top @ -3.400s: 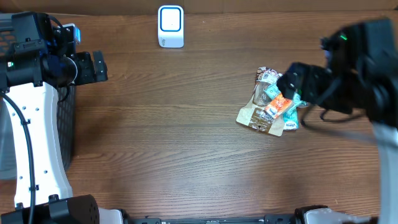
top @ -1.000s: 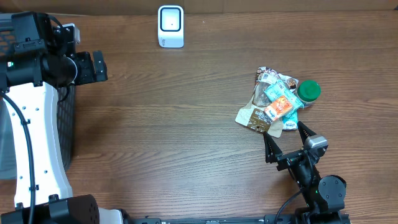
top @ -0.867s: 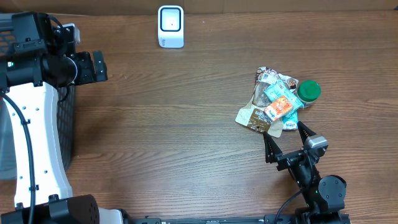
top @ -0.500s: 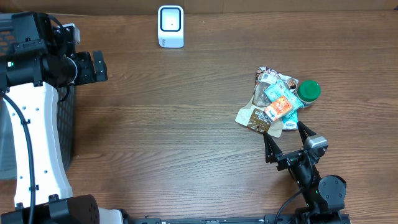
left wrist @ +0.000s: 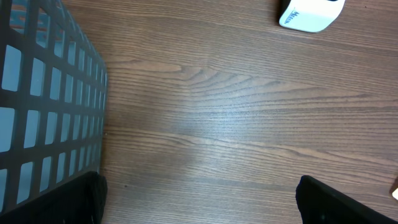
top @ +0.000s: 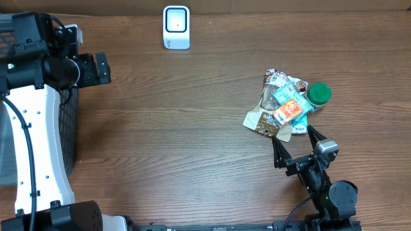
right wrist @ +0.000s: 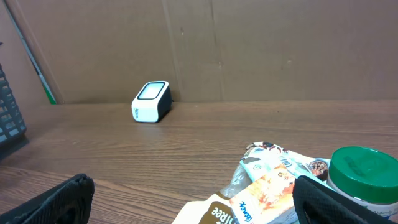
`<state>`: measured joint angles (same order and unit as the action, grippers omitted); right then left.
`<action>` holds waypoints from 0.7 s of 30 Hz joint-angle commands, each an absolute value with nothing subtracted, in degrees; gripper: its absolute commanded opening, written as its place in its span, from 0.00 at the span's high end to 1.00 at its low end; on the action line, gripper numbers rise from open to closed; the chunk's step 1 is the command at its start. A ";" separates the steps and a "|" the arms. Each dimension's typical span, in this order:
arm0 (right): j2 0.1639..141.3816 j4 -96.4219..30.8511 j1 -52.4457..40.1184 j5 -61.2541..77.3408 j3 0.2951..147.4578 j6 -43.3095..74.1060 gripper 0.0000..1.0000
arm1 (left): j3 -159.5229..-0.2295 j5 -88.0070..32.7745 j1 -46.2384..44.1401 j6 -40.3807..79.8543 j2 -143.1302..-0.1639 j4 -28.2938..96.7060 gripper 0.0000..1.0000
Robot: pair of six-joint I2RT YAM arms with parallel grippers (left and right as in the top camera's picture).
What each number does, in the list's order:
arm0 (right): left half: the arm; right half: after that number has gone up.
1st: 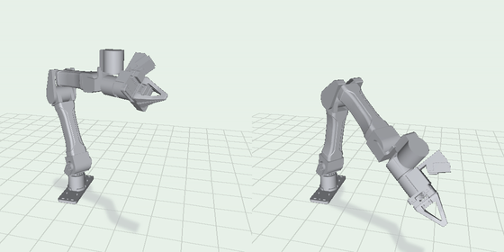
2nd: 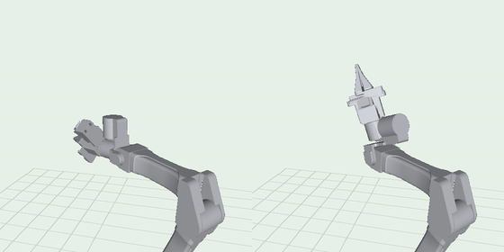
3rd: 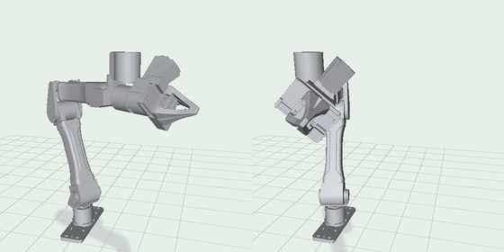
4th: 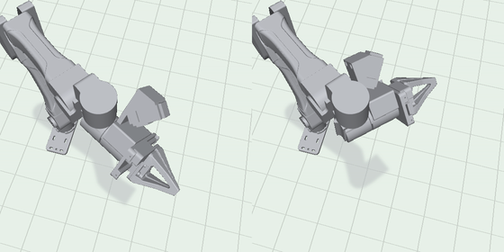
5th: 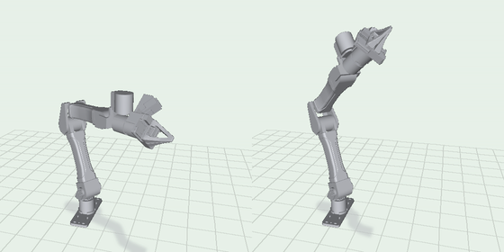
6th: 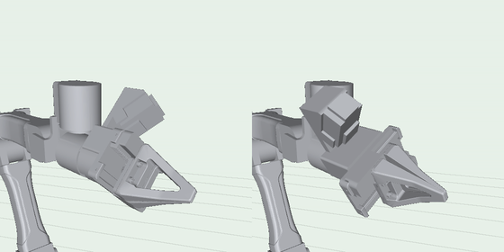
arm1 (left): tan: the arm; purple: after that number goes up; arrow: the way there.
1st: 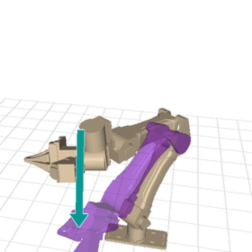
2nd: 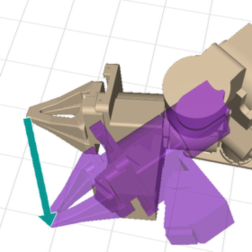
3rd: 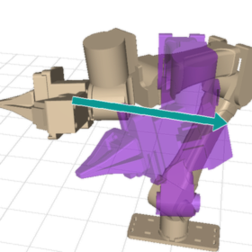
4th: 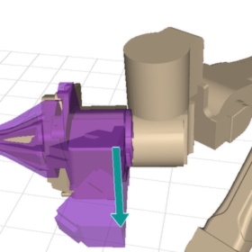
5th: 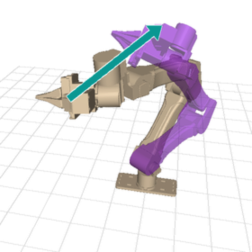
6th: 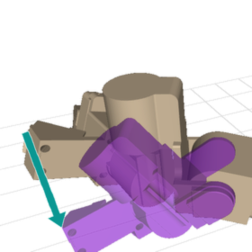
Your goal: Scan the item barcode
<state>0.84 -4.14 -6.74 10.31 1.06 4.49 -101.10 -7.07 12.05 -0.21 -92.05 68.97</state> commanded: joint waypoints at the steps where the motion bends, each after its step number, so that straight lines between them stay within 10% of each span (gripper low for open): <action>1: 0.16 -3.79 -6.39 10.57 0.47 4.43 0.00 | -102.48 -7.07 11.97 -1.15 -92.23 68.95 0.00; 21: 0.16 -3.79 -6.39 10.57 0.47 4.43 0.00 | -102.48 -7.05 1.67 -1.15 -75.68 68.95 0.00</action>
